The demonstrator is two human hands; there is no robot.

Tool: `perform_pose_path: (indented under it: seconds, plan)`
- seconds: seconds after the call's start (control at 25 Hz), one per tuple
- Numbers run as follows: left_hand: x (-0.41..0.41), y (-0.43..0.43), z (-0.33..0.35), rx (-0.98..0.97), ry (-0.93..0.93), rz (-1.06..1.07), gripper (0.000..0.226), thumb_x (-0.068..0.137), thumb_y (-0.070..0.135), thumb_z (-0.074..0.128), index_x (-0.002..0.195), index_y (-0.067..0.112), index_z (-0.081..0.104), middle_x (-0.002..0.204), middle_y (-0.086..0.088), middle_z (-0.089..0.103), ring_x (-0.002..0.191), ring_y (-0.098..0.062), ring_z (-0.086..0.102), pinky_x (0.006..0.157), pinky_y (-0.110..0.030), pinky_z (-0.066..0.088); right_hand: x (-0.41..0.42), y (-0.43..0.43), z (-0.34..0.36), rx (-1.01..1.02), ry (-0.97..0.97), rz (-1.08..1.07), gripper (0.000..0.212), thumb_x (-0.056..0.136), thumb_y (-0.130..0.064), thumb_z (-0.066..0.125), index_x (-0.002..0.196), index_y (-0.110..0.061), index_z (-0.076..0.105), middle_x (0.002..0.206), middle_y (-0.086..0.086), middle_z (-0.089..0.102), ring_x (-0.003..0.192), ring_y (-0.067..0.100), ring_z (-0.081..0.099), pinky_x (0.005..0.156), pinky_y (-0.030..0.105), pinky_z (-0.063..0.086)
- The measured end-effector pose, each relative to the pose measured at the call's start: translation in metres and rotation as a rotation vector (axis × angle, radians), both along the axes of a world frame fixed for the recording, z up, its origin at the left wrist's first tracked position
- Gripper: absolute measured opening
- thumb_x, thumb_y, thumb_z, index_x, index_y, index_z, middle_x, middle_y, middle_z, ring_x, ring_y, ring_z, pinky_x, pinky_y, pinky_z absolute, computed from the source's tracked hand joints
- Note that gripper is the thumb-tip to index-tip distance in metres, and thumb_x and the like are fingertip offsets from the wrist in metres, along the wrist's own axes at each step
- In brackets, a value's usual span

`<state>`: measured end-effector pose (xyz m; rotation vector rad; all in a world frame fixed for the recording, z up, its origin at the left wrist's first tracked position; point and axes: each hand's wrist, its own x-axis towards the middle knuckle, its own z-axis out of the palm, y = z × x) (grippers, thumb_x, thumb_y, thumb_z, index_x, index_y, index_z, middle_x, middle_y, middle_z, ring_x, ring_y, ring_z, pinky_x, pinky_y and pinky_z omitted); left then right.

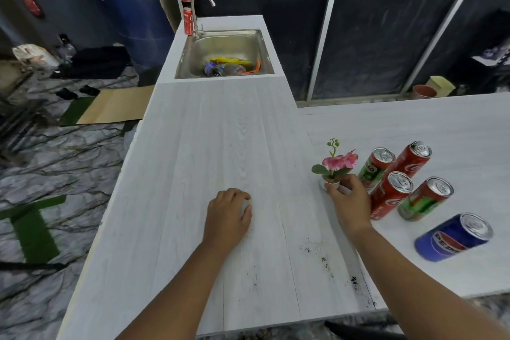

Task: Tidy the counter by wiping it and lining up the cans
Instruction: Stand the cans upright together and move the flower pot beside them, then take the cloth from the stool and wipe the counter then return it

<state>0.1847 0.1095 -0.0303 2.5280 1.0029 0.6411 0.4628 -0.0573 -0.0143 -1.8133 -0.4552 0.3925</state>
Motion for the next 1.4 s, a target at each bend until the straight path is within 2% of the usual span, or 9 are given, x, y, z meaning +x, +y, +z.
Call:
perform_pose_path:
  seconds: [0.24, 0.36, 0.48, 0.6, 0.8, 0.96, 1.08, 1.24, 1.4]
  plan:
    - [0.072, -0.02, 0.005, -0.063, 0.025, -0.189, 0.03, 0.099, 0.031, 0.067, 0.128, 0.025, 0.073, 0.13, 0.009, 0.067, 0.126, -0.016, 0.057, 0.11, -0.037, 0.042, -0.006, -0.003, -0.006, 0.006, 0.013, -0.05, 0.03, 0.094, -0.03, 0.082, 0.109, -0.042, 0.06, 0.114, -0.018, 0.074, 0.112, 0.0, 0.068, 0.096, 0.034, 0.057]
    - [0.075, -0.024, -0.004, -0.053, 0.038, -0.16, 0.029, 0.1, 0.034, 0.067, 0.127, 0.028, 0.075, 0.131, 0.011, 0.067, 0.125, -0.016, 0.058, 0.107, -0.033, 0.038, -0.013, -0.01, -0.007, -0.009, 0.046, -0.086, 0.043, 0.094, -0.019, 0.083, 0.117, -0.031, 0.05, 0.129, -0.005, 0.067, 0.12, 0.015, 0.067, 0.102, 0.038, 0.055]
    - [0.073, -0.03, -0.009, -0.024, 0.018, -0.136, 0.028, 0.1, 0.03, 0.07, 0.126, 0.026, 0.077, 0.133, 0.008, 0.07, 0.124, -0.019, 0.061, 0.105, -0.034, 0.041, -0.026, -0.027, -0.007, -0.153, -0.041, -0.052, 0.037, 0.097, -0.016, 0.077, 0.125, -0.027, 0.054, 0.136, -0.004, 0.065, 0.128, 0.018, 0.062, 0.106, 0.035, 0.051]
    - [0.073, -0.04, -0.005, -0.01, 0.044, -0.121, 0.027, 0.098, 0.025, 0.072, 0.124, 0.023, 0.078, 0.133, 0.003, 0.071, 0.121, -0.024, 0.064, 0.103, -0.041, 0.049, -0.038, -0.054, -0.005, -0.352, -0.232, 0.045, 0.034, 0.099, -0.019, 0.073, 0.129, -0.026, 0.06, 0.134, -0.008, 0.067, 0.122, 0.016, 0.064, 0.097, 0.026, 0.046]
    - [0.071, -0.059, 0.003, 0.015, 0.116, -0.18, 0.024, 0.098, 0.026, 0.071, 0.121, 0.026, 0.078, 0.129, 0.007, 0.07, 0.115, -0.025, 0.063, 0.097, -0.043, 0.051, -0.055, -0.106, 0.002, -0.396, -0.247, 0.095, 0.032, 0.101, -0.026, 0.072, 0.132, -0.029, 0.065, 0.141, -0.011, 0.065, 0.127, 0.012, 0.063, 0.105, 0.022, 0.045]
    - [0.087, -0.098, 0.01, -0.039, 0.084, -0.333, 0.026, 0.1, 0.028, 0.068, 0.125, 0.029, 0.076, 0.129, 0.011, 0.069, 0.12, -0.019, 0.062, 0.103, -0.04, 0.045, -0.069, -0.156, 0.01, -0.357, -0.226, -0.035, 0.029, 0.1, -0.035, 0.074, 0.127, -0.036, 0.064, 0.133, -0.021, 0.065, 0.123, 0.004, 0.062, 0.1, 0.019, 0.044]
    - [0.111, -0.143, 0.016, -0.068, 0.02, -0.463, 0.026, 0.101, 0.034, 0.066, 0.126, 0.032, 0.072, 0.129, 0.015, 0.068, 0.122, -0.012, 0.06, 0.104, -0.031, 0.04, -0.078, -0.195, 0.019, -0.298, -0.224, -0.149, 0.03, 0.098, -0.039, 0.076, 0.125, -0.039, 0.065, 0.13, -0.027, 0.062, 0.122, -0.004, 0.057, 0.104, 0.02, 0.044]
    - [0.147, -0.219, 0.029, -0.113, -0.038, -0.688, 0.026, 0.102, 0.038, 0.061, 0.127, 0.036, 0.068, 0.129, 0.018, 0.067, 0.122, -0.005, 0.057, 0.104, -0.026, 0.044, -0.086, -0.262, 0.029, -0.263, -0.238, -0.302, 0.032, 0.097, -0.044, 0.075, 0.127, -0.044, 0.064, 0.133, -0.035, 0.059, 0.126, -0.018, 0.049, 0.103, 0.013, 0.04]
    - [0.179, -0.291, 0.041, -0.151, -0.126, -0.906, 0.022, 0.1, 0.029, 0.064, 0.121, 0.028, 0.071, 0.117, 0.013, 0.069, 0.109, -0.009, 0.063, 0.091, -0.03, 0.055, -0.093, -0.338, 0.031, -0.258, -0.191, -0.504, 0.03, 0.098, -0.037, 0.077, 0.126, -0.038, 0.067, 0.133, -0.024, 0.064, 0.128, -0.004, 0.056, 0.108, 0.026, 0.046]
